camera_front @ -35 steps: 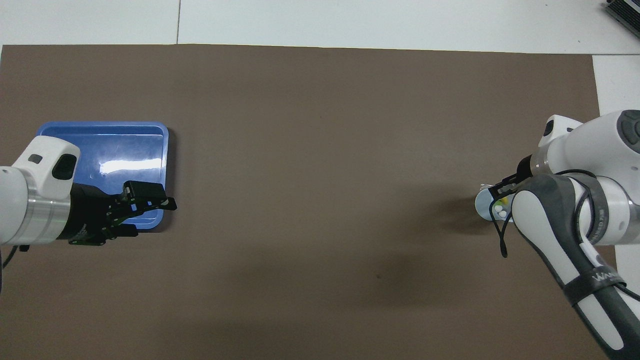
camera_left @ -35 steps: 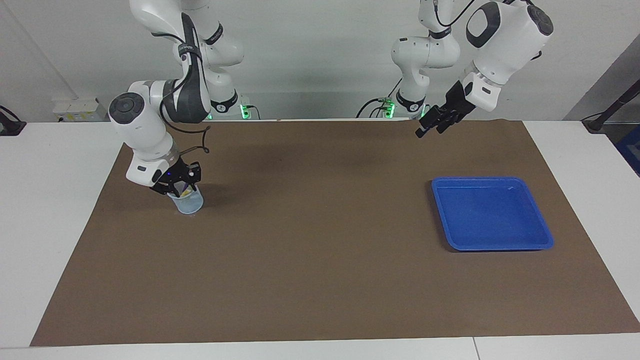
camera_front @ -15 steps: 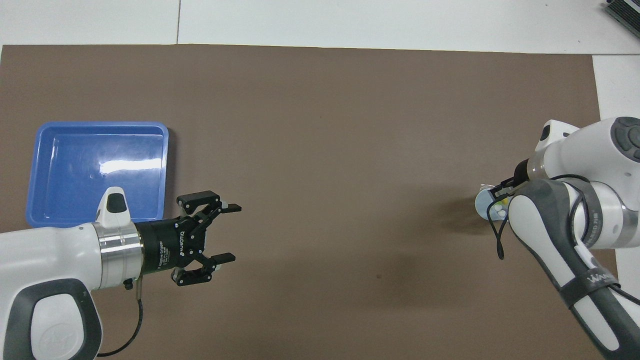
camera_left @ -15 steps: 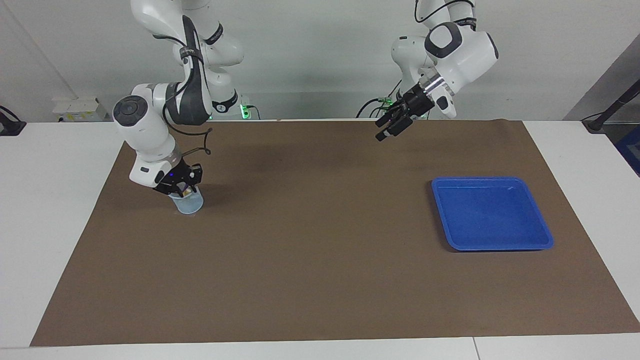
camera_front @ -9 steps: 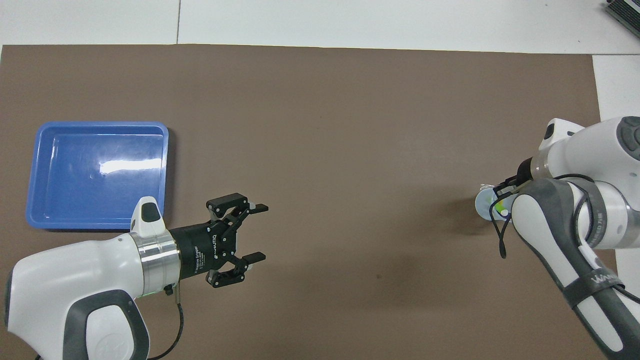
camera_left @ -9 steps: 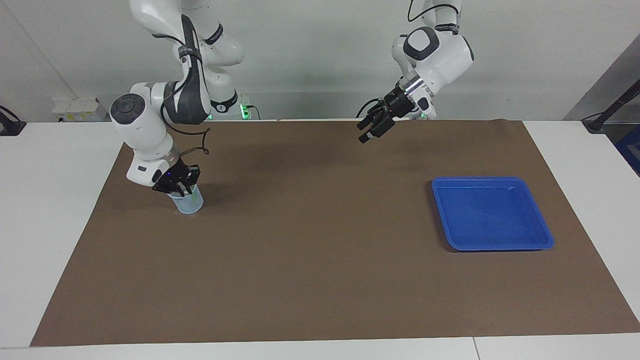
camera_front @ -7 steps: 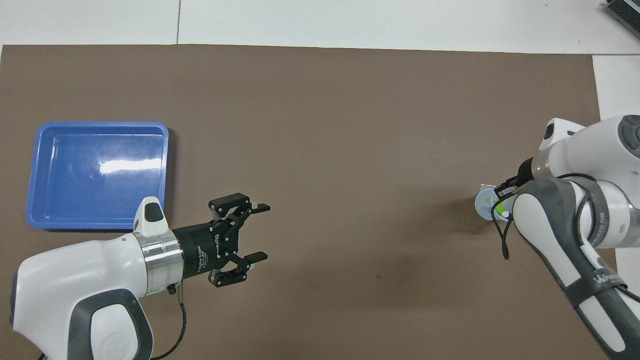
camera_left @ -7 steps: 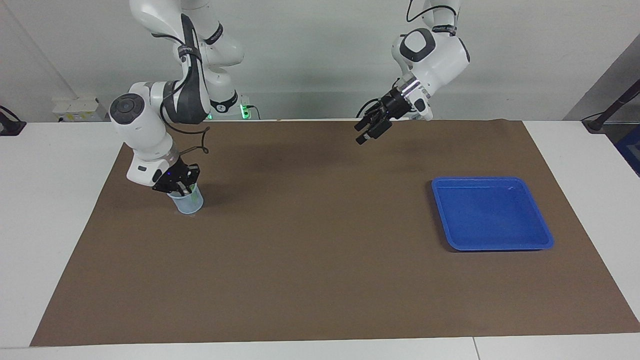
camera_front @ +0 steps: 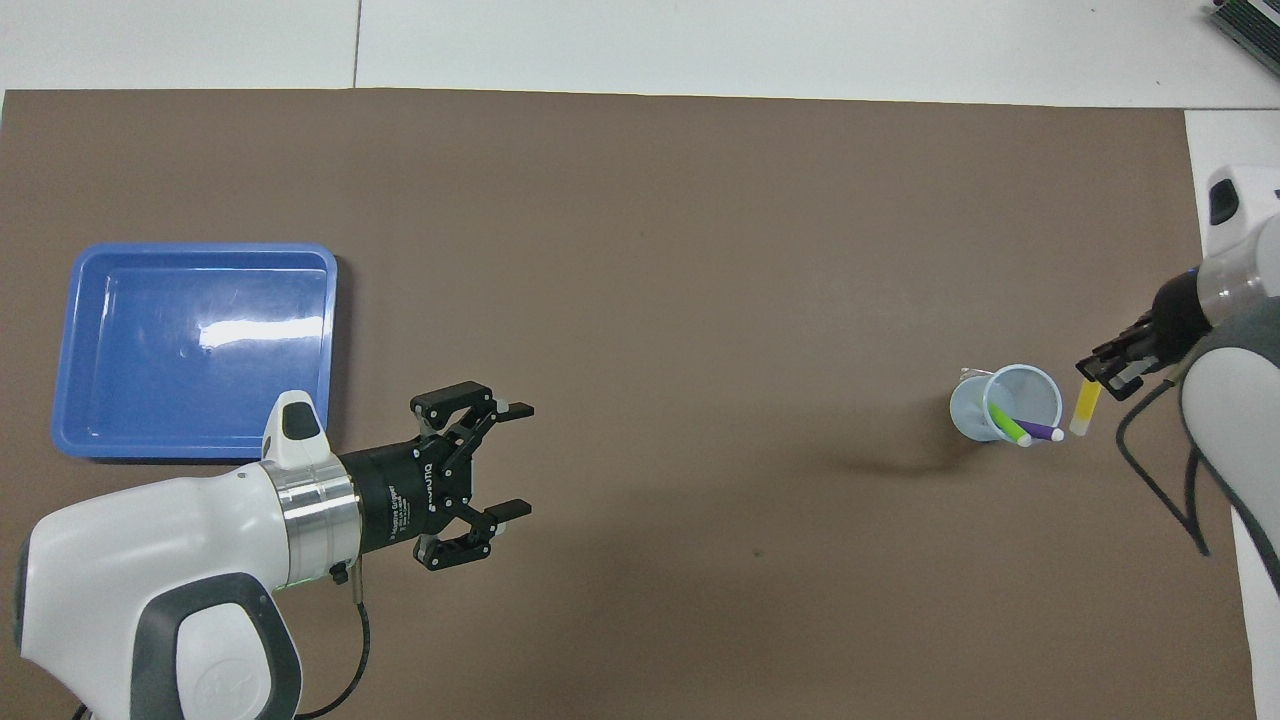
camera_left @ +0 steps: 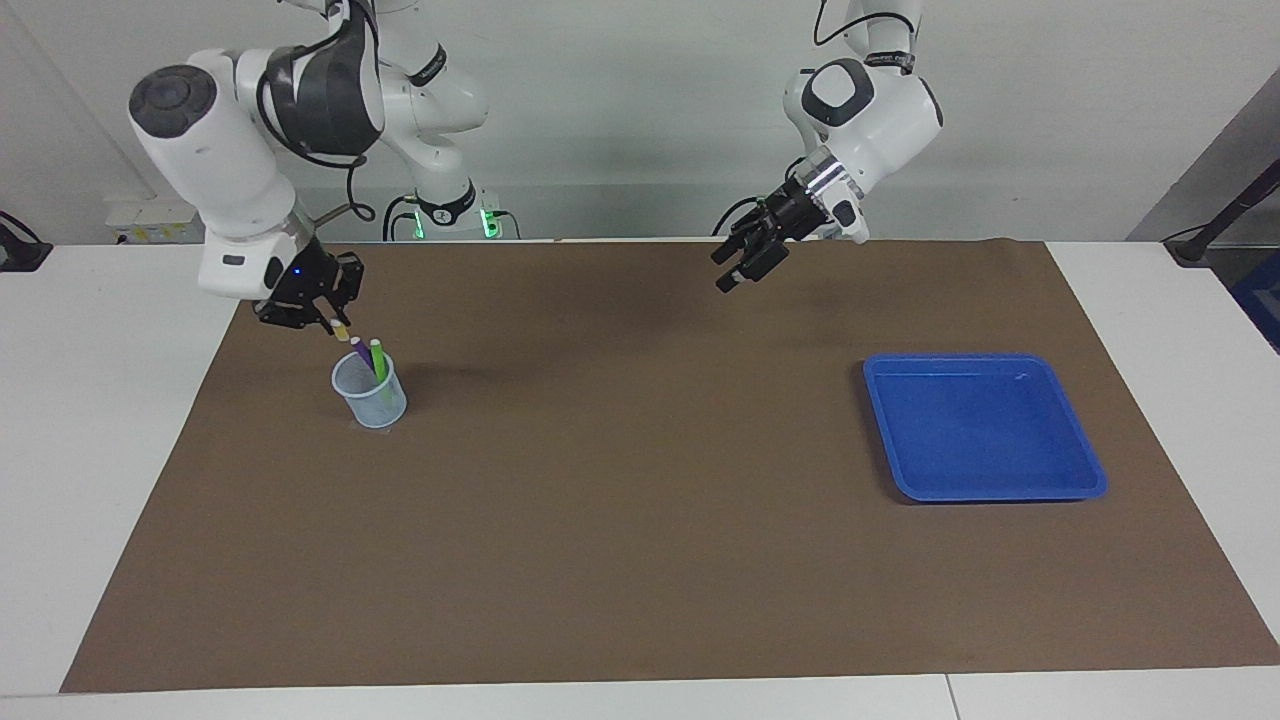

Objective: Right arm passes pens to left for tray arrangement
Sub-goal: 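Lift the yellow pen toward the open left gripper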

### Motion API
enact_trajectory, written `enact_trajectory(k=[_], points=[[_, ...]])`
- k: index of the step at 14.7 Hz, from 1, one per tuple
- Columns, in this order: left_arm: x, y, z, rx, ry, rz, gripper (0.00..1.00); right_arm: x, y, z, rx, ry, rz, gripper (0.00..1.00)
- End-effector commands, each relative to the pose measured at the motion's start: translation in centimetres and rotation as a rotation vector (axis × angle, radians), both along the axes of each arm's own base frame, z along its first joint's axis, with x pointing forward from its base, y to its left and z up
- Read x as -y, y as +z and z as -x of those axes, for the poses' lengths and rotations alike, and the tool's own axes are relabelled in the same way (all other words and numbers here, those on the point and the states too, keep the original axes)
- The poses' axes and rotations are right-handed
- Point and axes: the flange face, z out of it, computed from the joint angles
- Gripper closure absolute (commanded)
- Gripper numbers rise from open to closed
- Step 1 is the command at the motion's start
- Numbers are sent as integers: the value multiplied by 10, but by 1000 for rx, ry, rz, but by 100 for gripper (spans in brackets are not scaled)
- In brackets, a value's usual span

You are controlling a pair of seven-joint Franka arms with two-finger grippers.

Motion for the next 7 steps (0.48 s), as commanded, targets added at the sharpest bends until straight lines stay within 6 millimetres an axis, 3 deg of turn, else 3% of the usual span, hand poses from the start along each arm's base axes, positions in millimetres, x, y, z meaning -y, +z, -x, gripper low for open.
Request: enact_trajectory(k=[1, 3, 7], points=[[3, 4, -8, -21, 31, 23, 0, -31, 40, 3, -4, 62, 4, 100], [9, 13, -17, -68, 83, 48, 0, -56, 48, 5, 10, 2, -61, 100], [9, 23, -24, -141, 177, 82, 0, -110, 44, 8, 15, -399, -186, 100]])
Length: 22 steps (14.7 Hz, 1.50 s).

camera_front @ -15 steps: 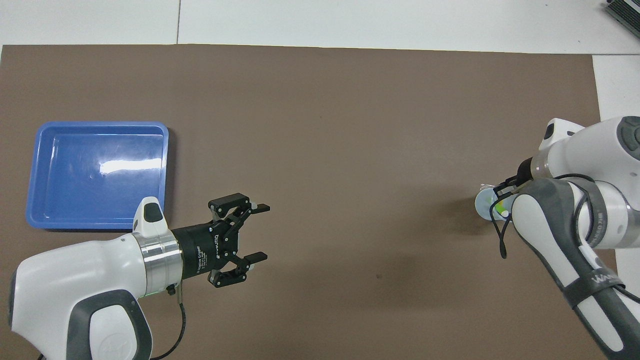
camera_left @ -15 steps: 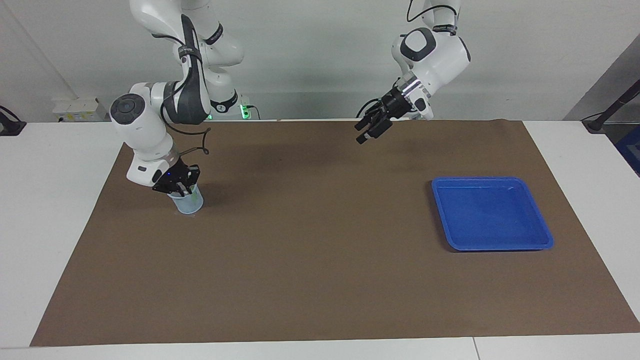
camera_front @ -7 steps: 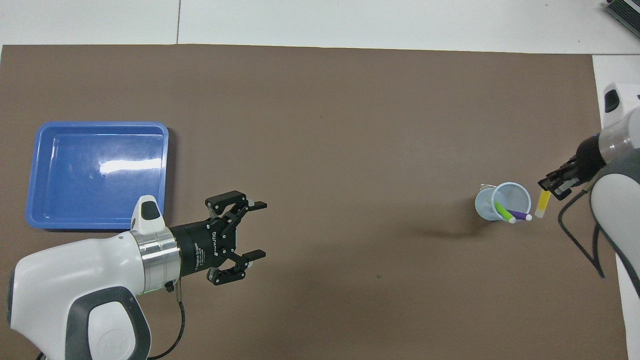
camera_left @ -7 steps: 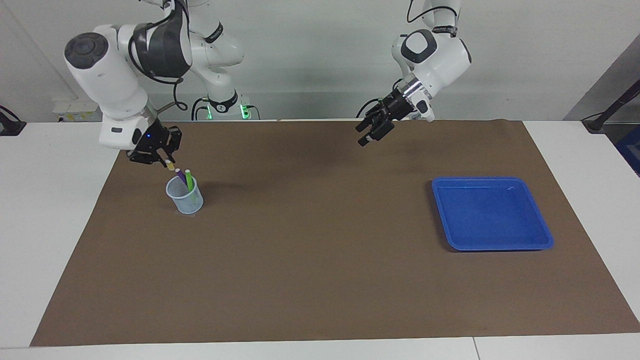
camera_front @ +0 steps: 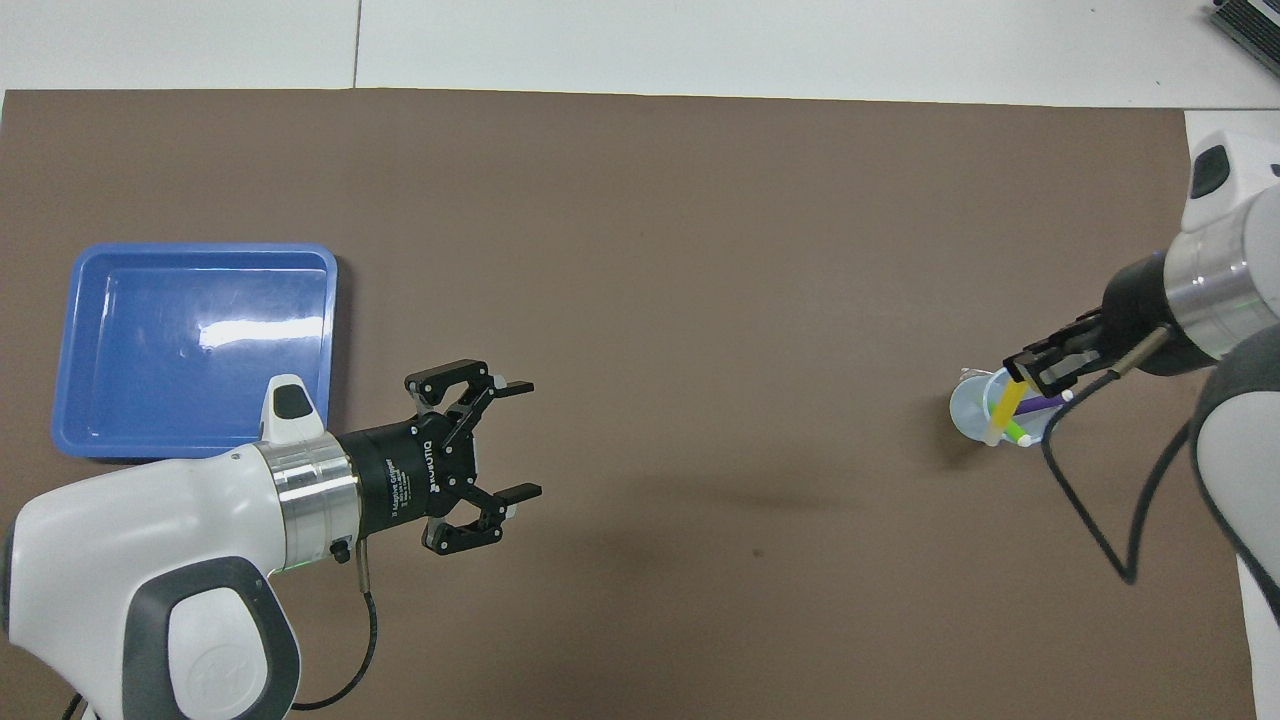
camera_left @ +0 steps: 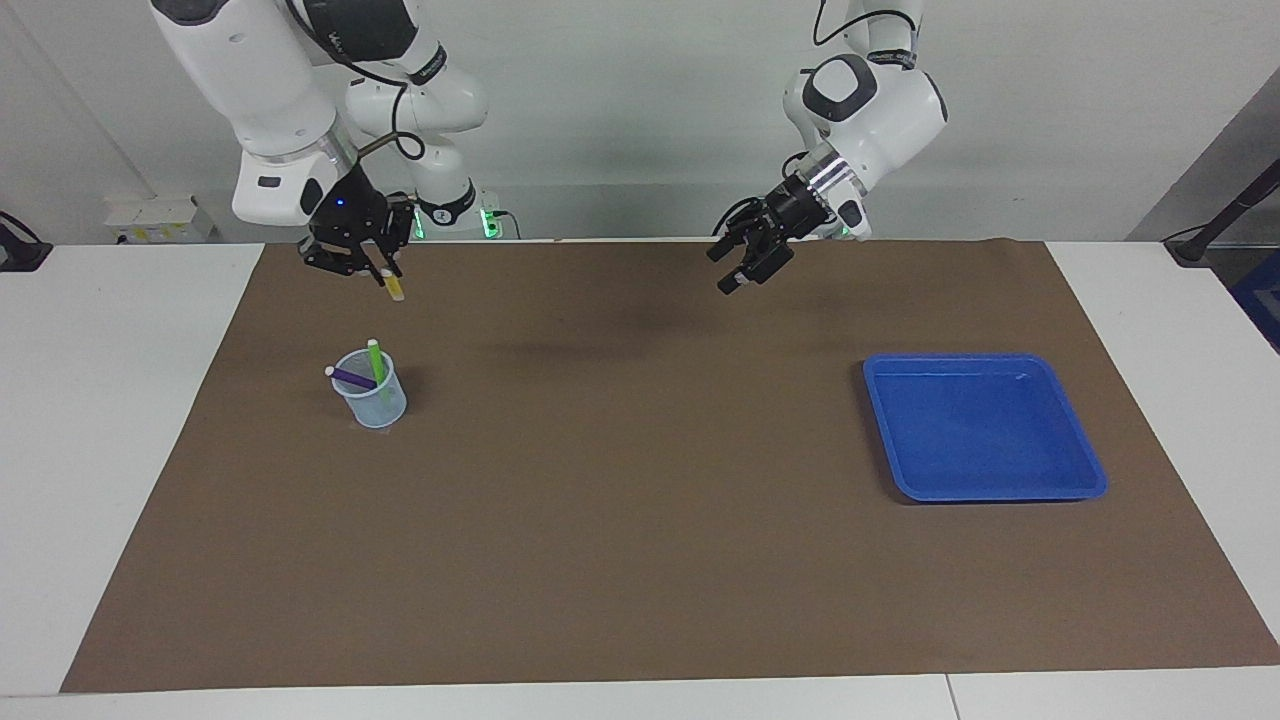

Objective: Right arm passes pens to left for tray arrangement
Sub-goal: 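Lift the yellow pen toward the open left gripper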

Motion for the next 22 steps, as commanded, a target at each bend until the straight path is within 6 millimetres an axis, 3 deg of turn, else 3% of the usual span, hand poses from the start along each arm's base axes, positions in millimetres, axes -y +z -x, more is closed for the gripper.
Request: enact_trajectory(k=[1, 5, 7, 11, 13, 15, 22], points=[[4, 6, -13, -63, 83, 37, 0, -33, -11, 5, -33, -235, -86, 100], [5, 13, -20, -82, 157, 54, 0, -70, -39, 31, -123, -619, -276, 100], [10, 10, -22, -87, 203, 52, 0, -102, -52, 46, -152, -810, -364, 100], [36, 11, -11, -85, 184, 44, 0, -155, -49, 54, -212, -1175, -531, 100], [49, 11, -3, -106, 183, 45, 1, -174, -50, 60, -219, -1274, -584, 100], [56, 13, 0, -91, 191, 43, 2, -182, -53, 65, -220, -1276, -590, 100], [72, 15, 9, -64, 213, 40, 9, -182, -55, 65, -218, -1266, -587, 100]])
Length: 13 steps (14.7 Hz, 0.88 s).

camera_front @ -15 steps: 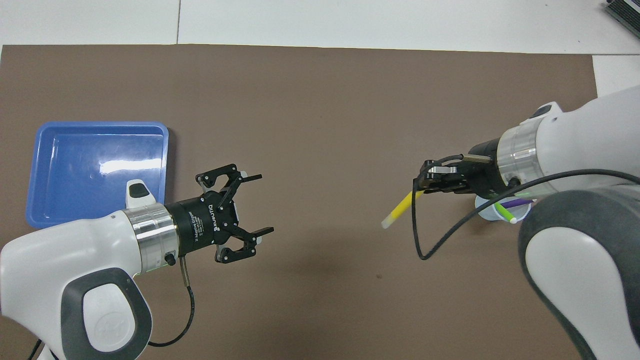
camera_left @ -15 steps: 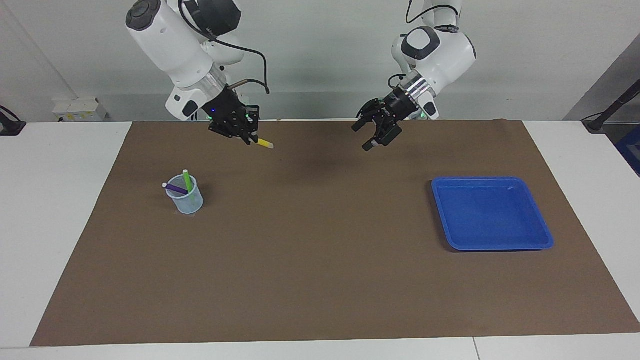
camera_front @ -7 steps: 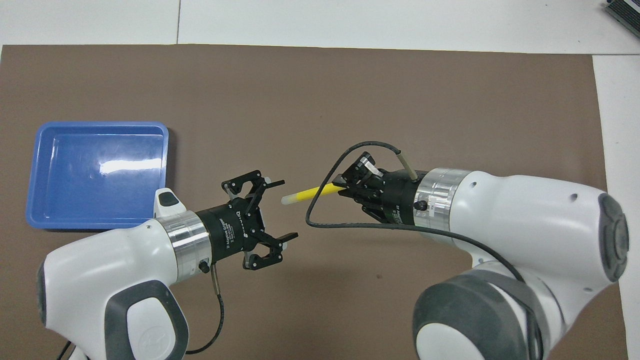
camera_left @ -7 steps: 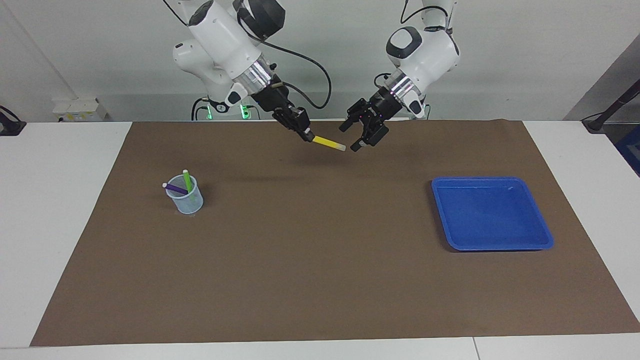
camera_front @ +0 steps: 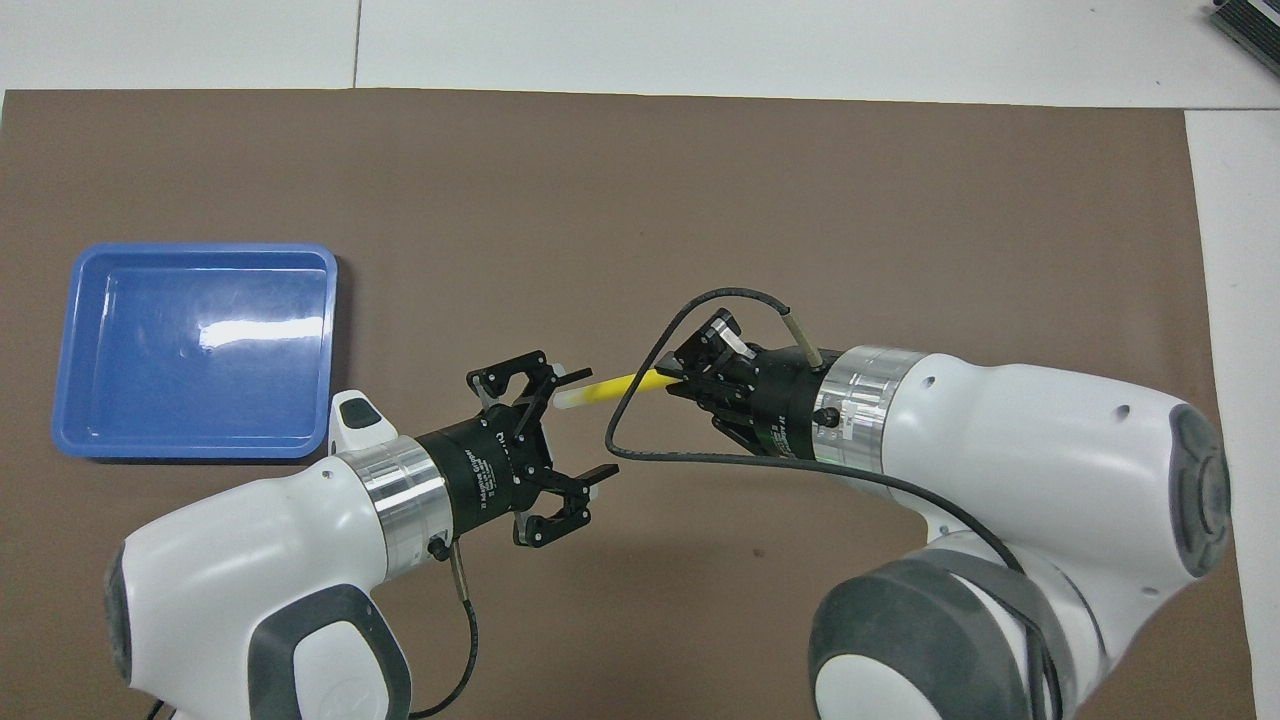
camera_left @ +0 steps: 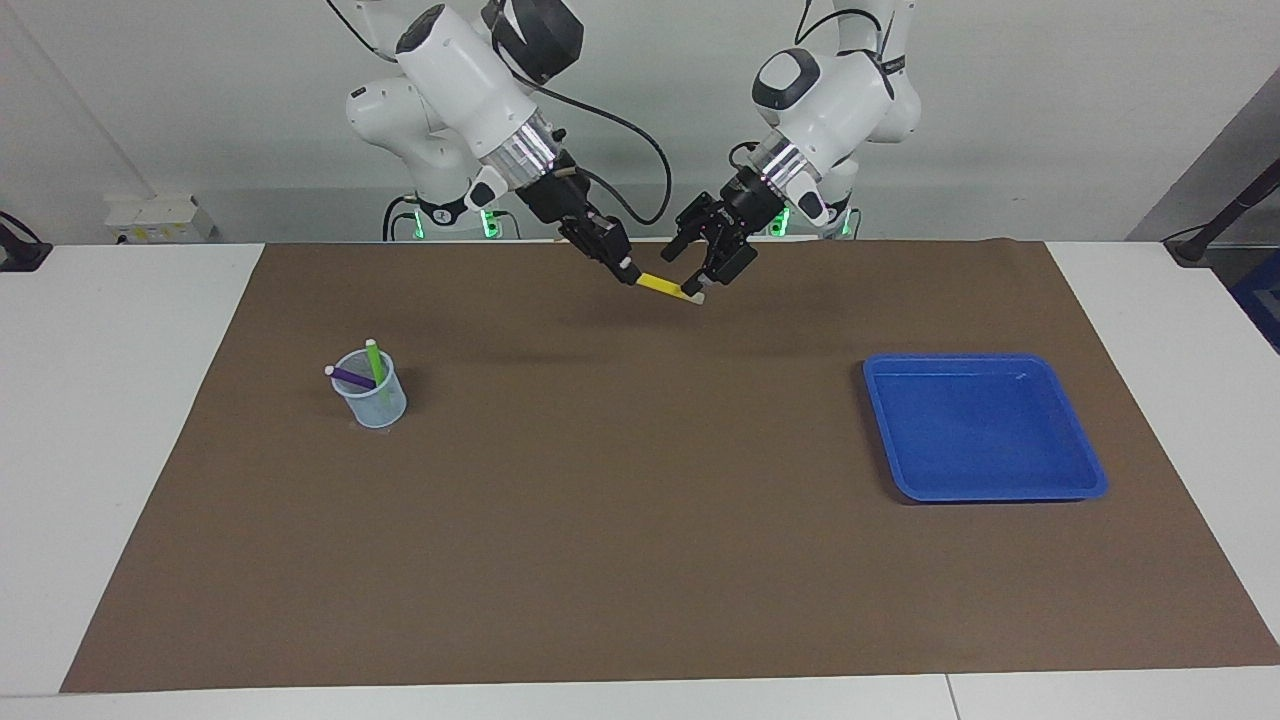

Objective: Right arm passes pens to left for tray arrangement
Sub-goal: 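Close the left gripper on the yellow pen and open the right gripper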

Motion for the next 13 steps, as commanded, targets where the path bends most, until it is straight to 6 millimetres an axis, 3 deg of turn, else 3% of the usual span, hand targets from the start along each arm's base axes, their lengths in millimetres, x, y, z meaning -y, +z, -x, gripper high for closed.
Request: enact_trajectory(k=[1, 13], points=[[12, 2, 2, 13, 22, 10, 9, 5, 0, 7, -1, -12, -26, 100], [31, 0, 9, 60, 57, -1, 12, 5, -1, 6, 0, -12, -25, 100]])
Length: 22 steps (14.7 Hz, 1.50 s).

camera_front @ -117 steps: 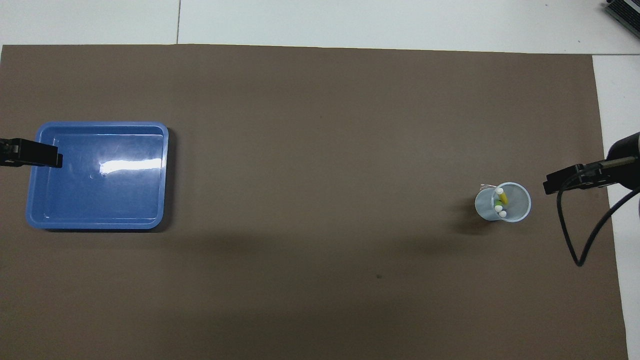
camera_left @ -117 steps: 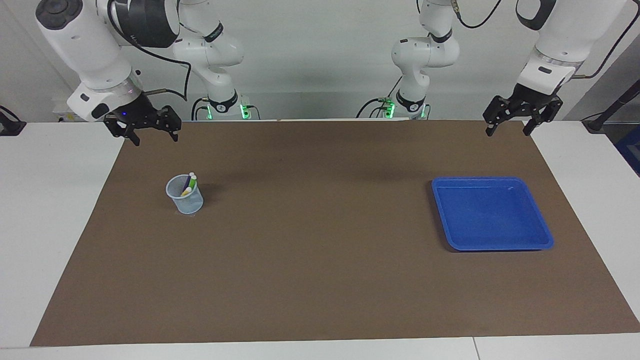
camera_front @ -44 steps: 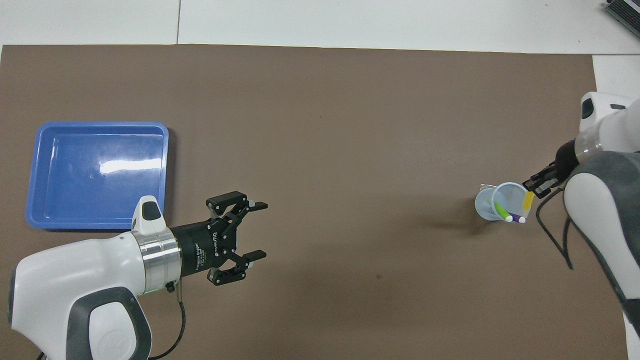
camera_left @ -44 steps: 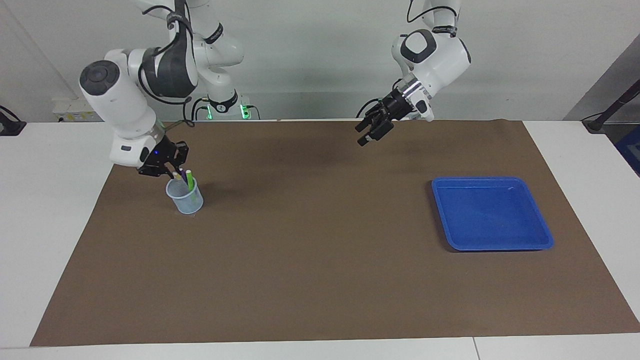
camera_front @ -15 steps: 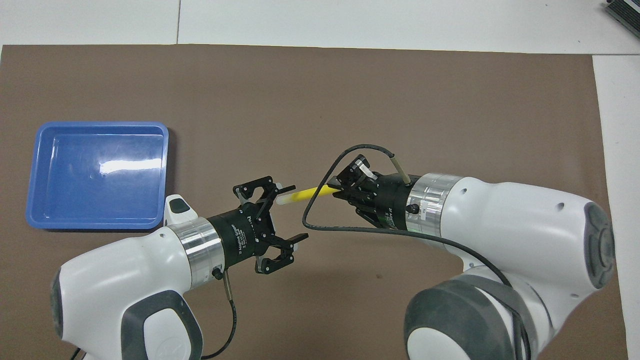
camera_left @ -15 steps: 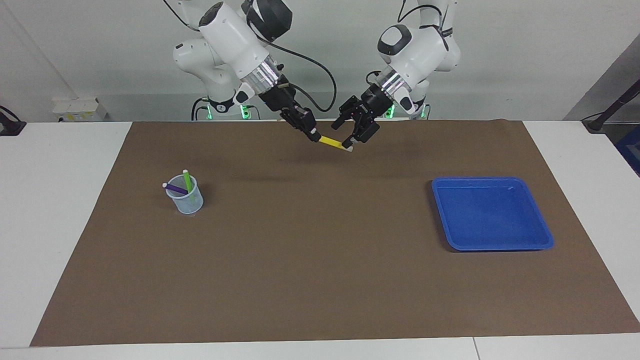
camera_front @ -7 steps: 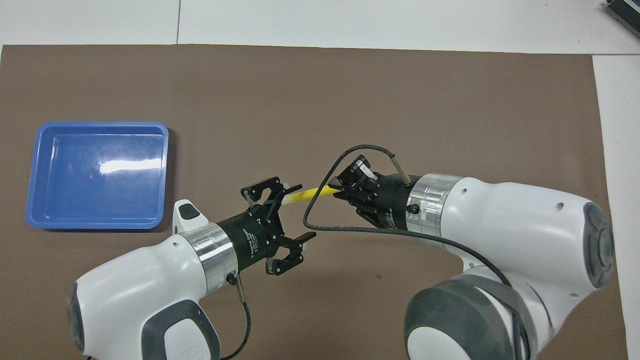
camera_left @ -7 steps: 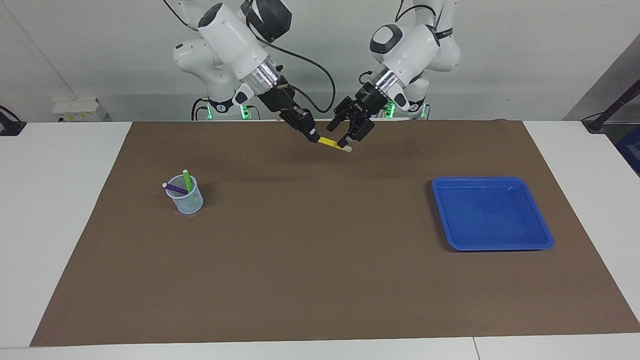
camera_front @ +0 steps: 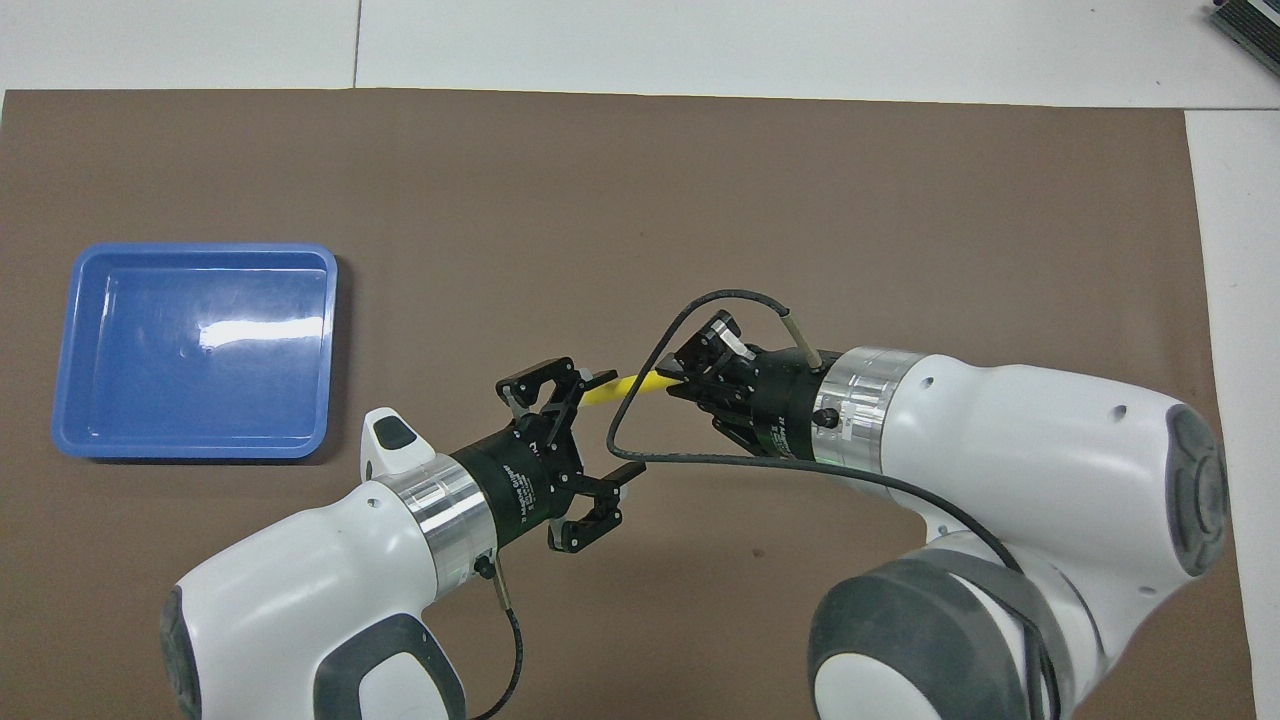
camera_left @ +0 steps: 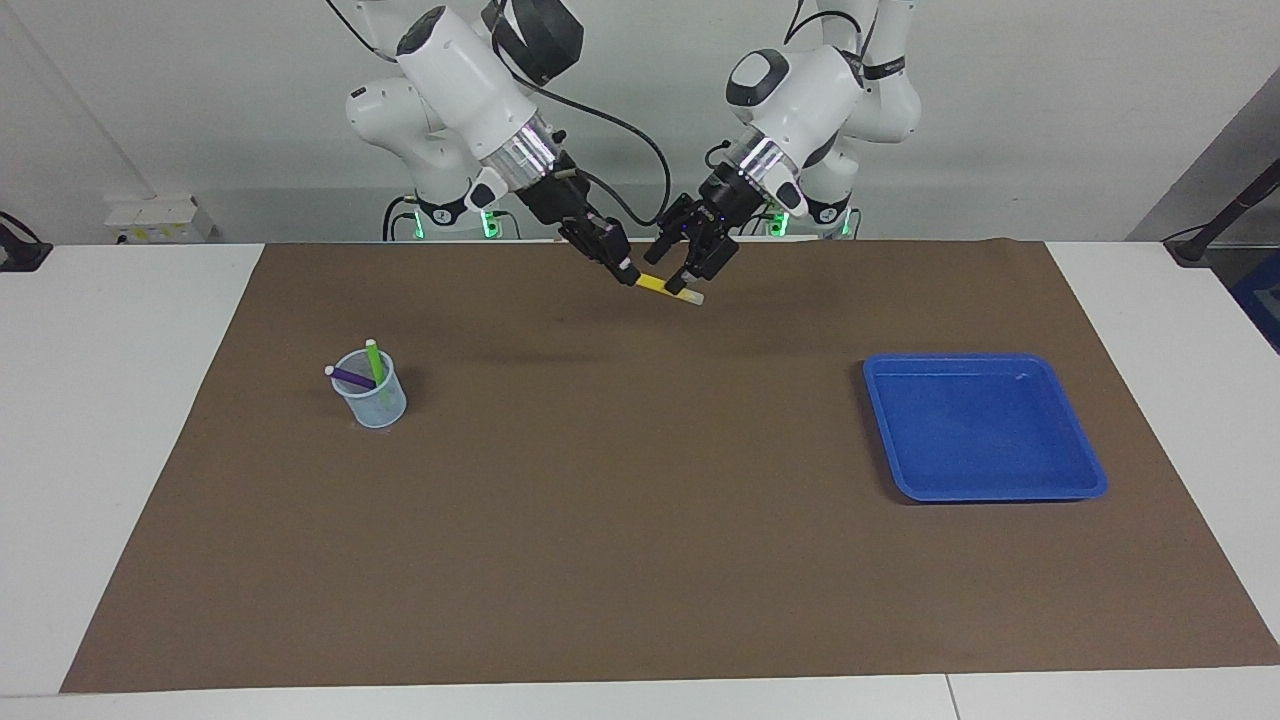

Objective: Right arm passes pens to left for tray arrangement
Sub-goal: 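Close the left gripper on the yellow pen and open the right gripper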

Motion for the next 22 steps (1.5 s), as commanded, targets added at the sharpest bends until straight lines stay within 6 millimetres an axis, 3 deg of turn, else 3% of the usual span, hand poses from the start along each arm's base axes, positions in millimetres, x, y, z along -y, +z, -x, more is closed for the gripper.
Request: enact_trajectory(k=[1, 2, 4, 6, 15, 19, 20, 22], points=[[6, 2, -3, 3, 19, 17, 16, 4, 1, 6, 3, -11, -26, 100], [6, 2, -3, 4, 20, 17, 22, 5, 1, 5, 3, -12, -26, 100], [6, 2, -3, 8, 18, 16, 43, 5, 1, 5, 3, -12, -26, 100], [7, 2, -2, 9, 16, 15, 49, 5, 1, 5, 5, -11, -26, 100], [16, 1, -5, 47, 40, 9, 47, 6, 1, 5, 4, -12, -26, 100], [16, 1, -5, 47, 35, 7, 81, 6, 0, 4, 5, -11, -25, 100], [15, 0, -6, 41, 37, 7, 100, 5, 0, 4, 3, -12, -25, 100], [14, -1, -7, 39, 35, 5, 100, 5, 0, 4, 3, -12, -25, 100]])
